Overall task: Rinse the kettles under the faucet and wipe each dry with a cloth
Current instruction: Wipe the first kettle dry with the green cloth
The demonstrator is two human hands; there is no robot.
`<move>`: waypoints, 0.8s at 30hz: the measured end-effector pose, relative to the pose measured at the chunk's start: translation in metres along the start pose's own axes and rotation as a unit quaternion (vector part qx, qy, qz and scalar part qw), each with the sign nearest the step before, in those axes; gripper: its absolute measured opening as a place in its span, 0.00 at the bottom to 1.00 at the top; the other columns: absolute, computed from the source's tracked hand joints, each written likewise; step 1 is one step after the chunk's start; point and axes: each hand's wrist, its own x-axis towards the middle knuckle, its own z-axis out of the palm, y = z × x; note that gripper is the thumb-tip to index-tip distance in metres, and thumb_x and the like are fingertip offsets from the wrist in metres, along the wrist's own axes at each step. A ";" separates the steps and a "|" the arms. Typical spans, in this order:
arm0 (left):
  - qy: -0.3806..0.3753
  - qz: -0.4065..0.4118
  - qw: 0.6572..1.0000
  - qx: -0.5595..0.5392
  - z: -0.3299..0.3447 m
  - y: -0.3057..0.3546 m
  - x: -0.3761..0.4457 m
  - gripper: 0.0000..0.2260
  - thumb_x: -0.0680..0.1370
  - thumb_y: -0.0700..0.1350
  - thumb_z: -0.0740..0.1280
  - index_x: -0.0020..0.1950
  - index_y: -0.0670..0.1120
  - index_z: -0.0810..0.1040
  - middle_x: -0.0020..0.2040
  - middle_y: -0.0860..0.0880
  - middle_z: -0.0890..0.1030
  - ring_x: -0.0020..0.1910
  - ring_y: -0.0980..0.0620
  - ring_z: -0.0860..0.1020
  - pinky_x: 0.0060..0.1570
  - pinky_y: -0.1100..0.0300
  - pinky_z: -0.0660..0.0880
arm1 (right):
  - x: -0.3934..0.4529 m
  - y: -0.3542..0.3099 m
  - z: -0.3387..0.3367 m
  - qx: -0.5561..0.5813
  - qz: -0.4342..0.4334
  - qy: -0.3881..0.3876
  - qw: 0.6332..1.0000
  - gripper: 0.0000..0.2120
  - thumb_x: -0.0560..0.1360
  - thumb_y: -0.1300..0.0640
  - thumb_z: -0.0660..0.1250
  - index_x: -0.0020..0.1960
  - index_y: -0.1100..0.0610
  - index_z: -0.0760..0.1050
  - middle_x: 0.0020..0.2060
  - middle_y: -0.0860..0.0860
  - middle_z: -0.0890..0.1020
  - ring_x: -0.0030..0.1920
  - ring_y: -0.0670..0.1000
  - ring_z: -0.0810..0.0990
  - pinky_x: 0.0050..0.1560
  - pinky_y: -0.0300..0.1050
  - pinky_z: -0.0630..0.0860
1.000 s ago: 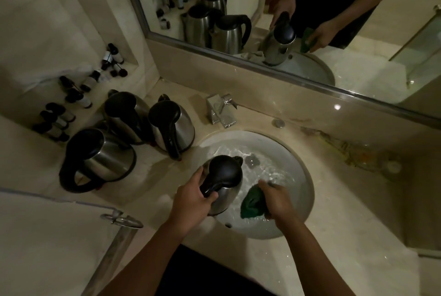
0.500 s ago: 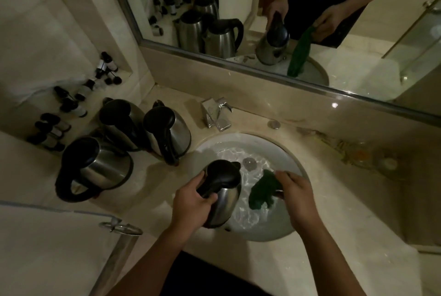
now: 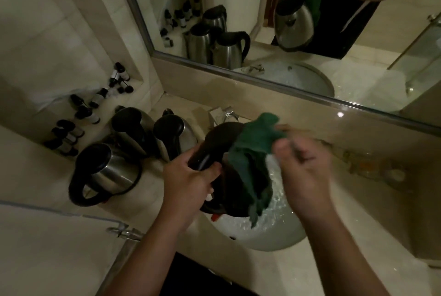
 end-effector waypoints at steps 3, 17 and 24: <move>-0.003 -0.011 0.996 -0.083 0.004 0.014 -0.004 0.12 0.75 0.32 0.72 0.52 0.47 0.86 0.32 0.48 0.82 0.26 0.53 0.74 0.25 0.60 0.71 | -0.006 0.039 0.013 -0.283 -0.085 -0.063 0.953 0.16 0.80 0.53 0.63 0.60 0.60 0.82 0.62 0.51 0.82 0.68 0.52 0.78 0.71 0.51 0.72; 0.036 -0.005 0.991 -0.125 0.003 0.034 -0.002 0.15 0.75 0.33 0.72 0.48 0.55 0.85 0.25 0.51 0.75 0.21 0.54 0.68 0.27 0.57 0.70 | 0.010 0.064 0.033 -0.214 0.239 0.116 0.940 0.20 0.87 0.46 0.50 0.76 0.43 0.69 0.68 0.41 0.76 0.67 0.45 0.75 0.69 0.49 0.71; 0.012 0.030 0.990 -0.136 0.002 0.045 0.000 0.16 0.75 0.30 0.71 0.45 0.53 0.87 0.30 0.47 0.79 0.22 0.55 0.71 0.22 0.63 0.69 | 0.001 0.068 0.044 -0.449 -0.166 -0.066 0.876 0.27 0.84 0.49 0.51 0.81 0.56 0.61 0.81 0.57 0.62 0.83 0.61 0.56 0.79 0.63 0.58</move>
